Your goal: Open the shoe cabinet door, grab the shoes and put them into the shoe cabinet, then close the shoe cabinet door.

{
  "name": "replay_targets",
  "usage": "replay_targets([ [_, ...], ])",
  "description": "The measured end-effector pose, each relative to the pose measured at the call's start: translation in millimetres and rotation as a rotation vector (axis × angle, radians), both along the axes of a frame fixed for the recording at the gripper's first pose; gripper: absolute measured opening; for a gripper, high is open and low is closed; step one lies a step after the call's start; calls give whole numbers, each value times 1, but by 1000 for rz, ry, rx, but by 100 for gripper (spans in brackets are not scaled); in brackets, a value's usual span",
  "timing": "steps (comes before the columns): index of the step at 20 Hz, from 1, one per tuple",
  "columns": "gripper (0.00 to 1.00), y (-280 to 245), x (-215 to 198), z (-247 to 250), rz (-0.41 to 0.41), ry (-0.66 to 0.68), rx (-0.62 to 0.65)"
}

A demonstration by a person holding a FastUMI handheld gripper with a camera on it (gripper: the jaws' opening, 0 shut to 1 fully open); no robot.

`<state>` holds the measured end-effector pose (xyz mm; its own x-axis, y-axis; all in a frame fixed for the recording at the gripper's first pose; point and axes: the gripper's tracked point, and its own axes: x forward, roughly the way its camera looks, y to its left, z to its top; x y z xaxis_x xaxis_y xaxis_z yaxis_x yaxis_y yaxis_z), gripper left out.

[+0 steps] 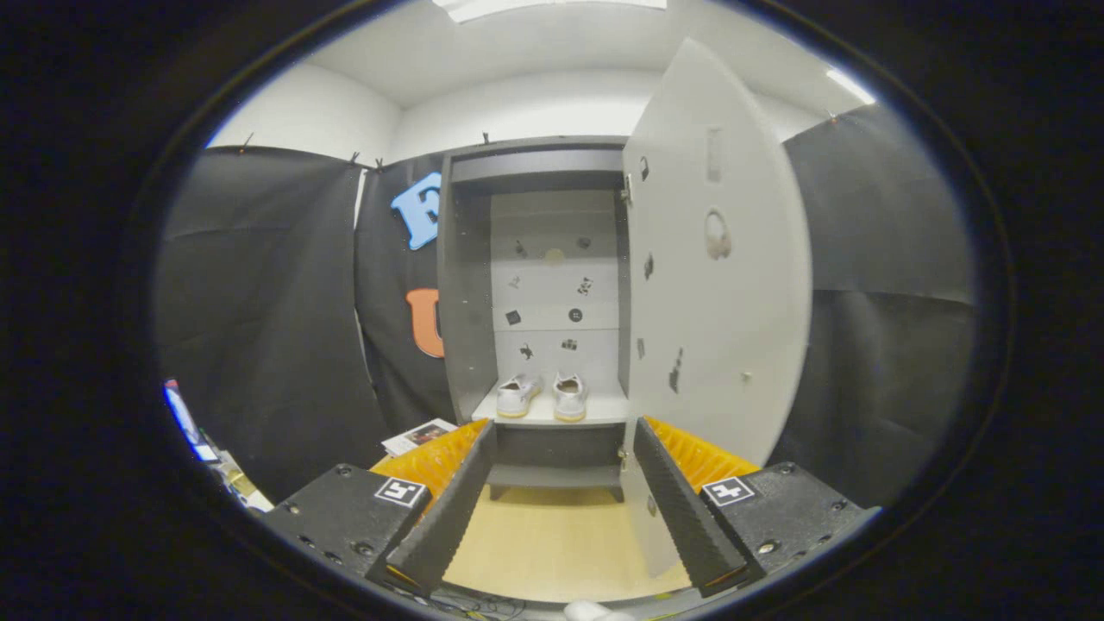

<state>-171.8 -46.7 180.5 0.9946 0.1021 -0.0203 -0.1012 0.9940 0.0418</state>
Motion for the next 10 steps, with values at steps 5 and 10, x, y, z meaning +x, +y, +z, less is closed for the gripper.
replay_targets([
  [5,100,-81,-40,-11,-94,15,17],
  [10,100,-180,-39,-16,-225,22,46],
])
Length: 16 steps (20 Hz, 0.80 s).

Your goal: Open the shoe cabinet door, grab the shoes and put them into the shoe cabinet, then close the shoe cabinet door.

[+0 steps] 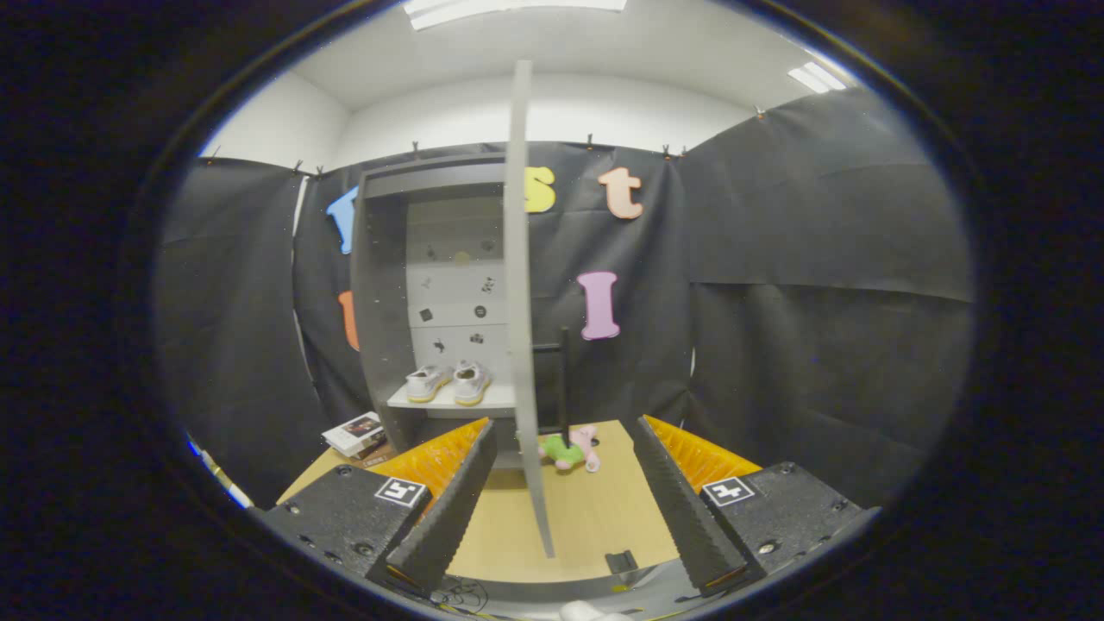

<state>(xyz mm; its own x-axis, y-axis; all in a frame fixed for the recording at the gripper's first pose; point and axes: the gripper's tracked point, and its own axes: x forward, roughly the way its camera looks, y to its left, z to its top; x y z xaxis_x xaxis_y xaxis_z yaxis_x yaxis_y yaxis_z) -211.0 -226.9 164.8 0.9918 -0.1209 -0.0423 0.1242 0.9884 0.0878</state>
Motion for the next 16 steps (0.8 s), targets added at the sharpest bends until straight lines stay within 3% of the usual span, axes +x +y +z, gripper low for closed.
replay_targets([
  [4,100,-61,18,1,-27,3,18],
  [7,100,-88,43,6,14,11,33],
  [13,100,-71,111,12,196,10,-6],
  [16,100,-52,126,8,287,21,-17],
])
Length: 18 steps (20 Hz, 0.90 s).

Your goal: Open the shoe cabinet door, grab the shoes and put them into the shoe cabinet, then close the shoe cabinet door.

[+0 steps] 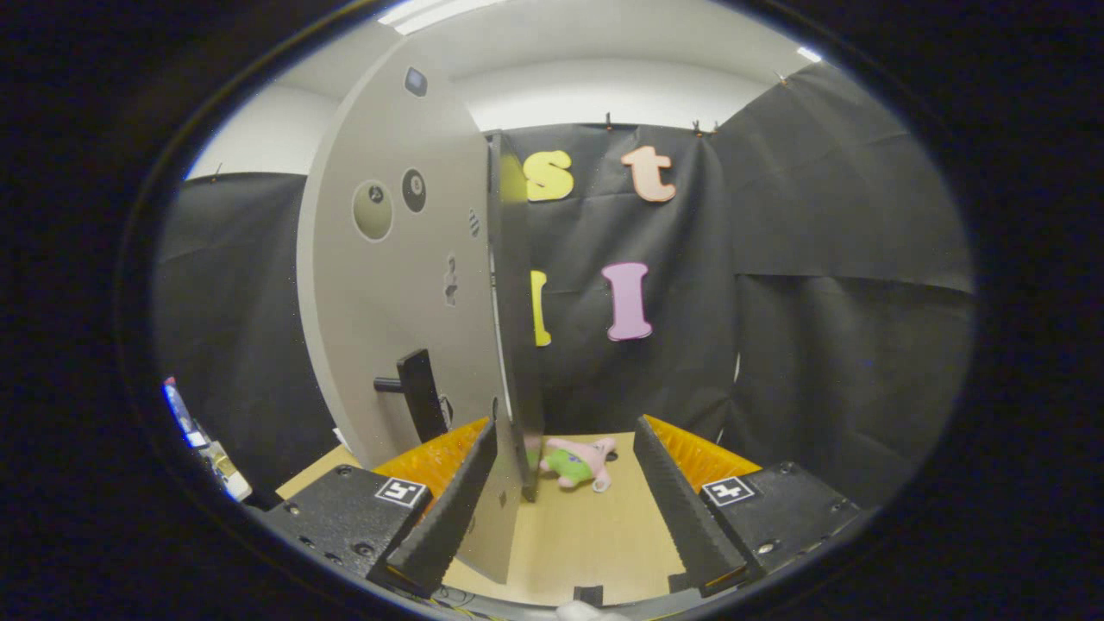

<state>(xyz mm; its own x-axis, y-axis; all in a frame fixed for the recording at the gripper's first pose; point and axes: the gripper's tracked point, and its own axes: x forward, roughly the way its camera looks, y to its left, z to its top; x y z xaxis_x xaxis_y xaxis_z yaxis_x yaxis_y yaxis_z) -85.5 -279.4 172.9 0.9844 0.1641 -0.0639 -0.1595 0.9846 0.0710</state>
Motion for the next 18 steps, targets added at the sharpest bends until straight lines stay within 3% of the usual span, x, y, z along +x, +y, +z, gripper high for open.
replay_targets([
  [9,99,16,10,-6,124,0,19],
  [13,98,21,8,-3,132,-9,-21],
  [18,96,23,5,5,85,-20,-7],
])
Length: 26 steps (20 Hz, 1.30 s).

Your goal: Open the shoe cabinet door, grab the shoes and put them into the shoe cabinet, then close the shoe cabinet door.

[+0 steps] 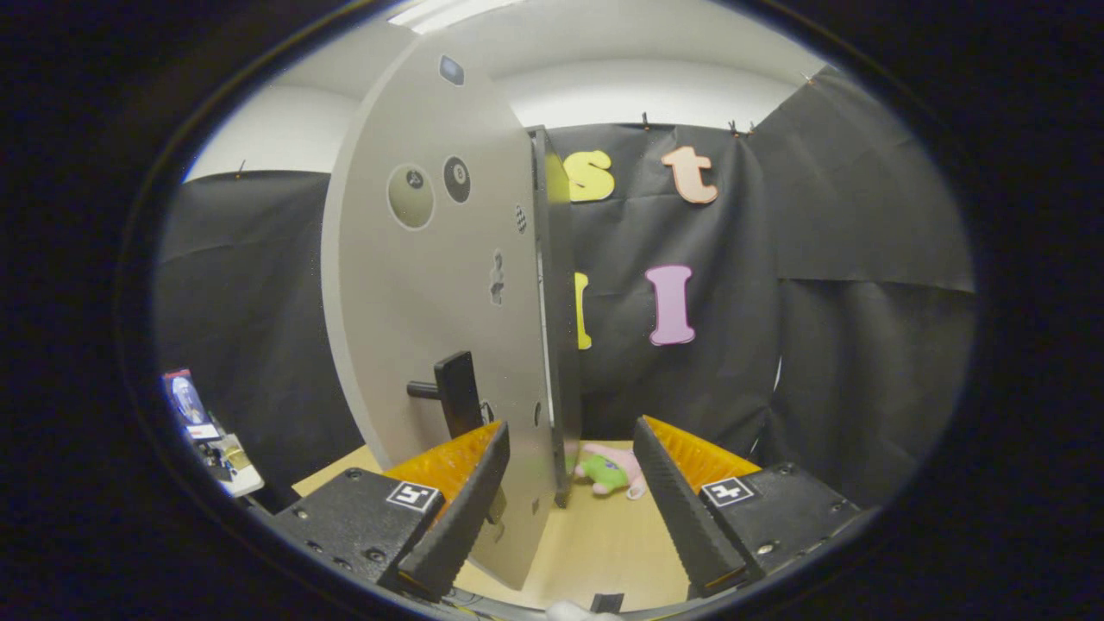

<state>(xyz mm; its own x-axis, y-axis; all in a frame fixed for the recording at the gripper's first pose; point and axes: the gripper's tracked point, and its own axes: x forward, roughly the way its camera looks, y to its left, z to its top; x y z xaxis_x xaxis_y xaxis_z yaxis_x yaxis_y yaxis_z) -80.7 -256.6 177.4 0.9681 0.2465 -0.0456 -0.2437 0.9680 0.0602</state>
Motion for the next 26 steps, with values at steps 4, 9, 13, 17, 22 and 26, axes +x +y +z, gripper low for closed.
replay_targets([
  [4,96,23,-13,-2,-41,16,-8],
  [9,96,65,-21,-3,-72,26,5],
  [13,96,114,-22,-2,-77,20,4],
  [17,96,168,-14,-1,-60,5,-8],
  [22,97,241,14,-6,14,8,-13],
  [26,99,299,20,-4,98,1,-12],
])
